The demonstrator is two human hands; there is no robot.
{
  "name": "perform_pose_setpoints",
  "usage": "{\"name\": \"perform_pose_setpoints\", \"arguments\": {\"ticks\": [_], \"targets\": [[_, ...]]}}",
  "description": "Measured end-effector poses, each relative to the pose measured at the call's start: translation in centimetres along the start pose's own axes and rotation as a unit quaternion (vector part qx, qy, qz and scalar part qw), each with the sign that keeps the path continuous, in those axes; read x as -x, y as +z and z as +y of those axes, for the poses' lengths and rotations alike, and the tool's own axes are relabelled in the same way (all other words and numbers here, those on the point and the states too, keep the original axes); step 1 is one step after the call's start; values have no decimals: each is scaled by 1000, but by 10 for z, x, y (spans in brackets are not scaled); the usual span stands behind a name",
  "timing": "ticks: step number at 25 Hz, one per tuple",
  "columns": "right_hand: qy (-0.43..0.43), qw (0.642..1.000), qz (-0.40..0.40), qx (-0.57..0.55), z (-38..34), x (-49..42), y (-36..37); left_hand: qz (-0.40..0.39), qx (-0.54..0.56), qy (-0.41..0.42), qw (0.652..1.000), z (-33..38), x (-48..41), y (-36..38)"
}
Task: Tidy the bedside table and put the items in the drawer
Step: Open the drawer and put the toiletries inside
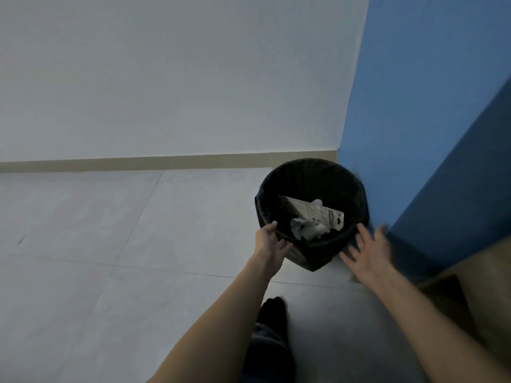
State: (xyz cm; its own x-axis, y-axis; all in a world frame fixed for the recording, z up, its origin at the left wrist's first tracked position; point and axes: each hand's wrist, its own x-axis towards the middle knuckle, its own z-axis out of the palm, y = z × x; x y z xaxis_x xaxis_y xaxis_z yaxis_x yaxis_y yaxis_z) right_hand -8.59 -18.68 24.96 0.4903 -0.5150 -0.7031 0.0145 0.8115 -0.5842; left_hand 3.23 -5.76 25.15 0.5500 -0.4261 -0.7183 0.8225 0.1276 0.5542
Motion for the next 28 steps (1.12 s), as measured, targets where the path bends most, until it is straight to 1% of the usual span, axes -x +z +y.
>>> {"name": "perform_pose_setpoints", "arguments": {"ticks": [3, 5, 7, 9, 11, 12, 13, 14, 15, 16, 17, 18, 19, 20, 21, 24, 26, 28], "targets": [[-47, 999, -22, -3, -16, 44, -15, 51, -53, 34, 997, -16, 23, 7], [-75, 996, -45, -32, -34, 81, -32, 72, -60, 41, 995, -33, 45, 18], [-120, 990, -60, -47, -51, 128, -61, 31, -38, -2, 999, -59, 71, 38], [-169, 984, -52, -16, -62, 172, -92, -22, -47, -55, 997, -89, 97, 63], [-241, 969, 14, 58, -63, 219, -129, -75, -112, -80, 988, -124, 129, 92], [-289, 948, 68, 115, -60, 243, -150, -100, -156, -87, 979, -141, 150, 106], [-333, 916, 125, 186, -56, 268, -172, -125, -200, -99, 967, -160, 173, 118], [-369, 874, 178, 264, -48, 284, -193, -147, -243, -110, 952, -176, 193, 126], [-393, 822, 225, 344, -40, 300, -216, -168, -289, -122, 934, -194, 212, 130], [-415, 762, 261, 422, -31, 310, -239, -184, -329, -129, 917, -210, 226, 132], [-417, 705, 287, 497, -23, 318, -258, -188, -358, -132, 905, -223, 237, 134], [-401, 655, 307, 562, -17, 324, -273, -190, -376, -134, 897, -235, 246, 134], [-386, 619, 314, 608, -14, 324, -282, -192, -388, -132, 892, -243, 248, 134], [-373, 598, 313, 637, -13, 326, -288, -194, -400, -126, 887, -248, 253, 135], [-363, 587, 317, 651, -13, 326, -290, -189, -410, -121, 884, -249, 256, 136], [-351, 572, 339, 659, -16, 322, -292, -191, -444, -100, 869, -237, 255, 145], [-338, 563, 347, 670, -15, 321, -290, -204, -459, -80, 861, -229, 245, 151], [-325, 552, 352, 683, -17, 317, -291, -214, -482, -77, 846, -233, 224, 159]]}}
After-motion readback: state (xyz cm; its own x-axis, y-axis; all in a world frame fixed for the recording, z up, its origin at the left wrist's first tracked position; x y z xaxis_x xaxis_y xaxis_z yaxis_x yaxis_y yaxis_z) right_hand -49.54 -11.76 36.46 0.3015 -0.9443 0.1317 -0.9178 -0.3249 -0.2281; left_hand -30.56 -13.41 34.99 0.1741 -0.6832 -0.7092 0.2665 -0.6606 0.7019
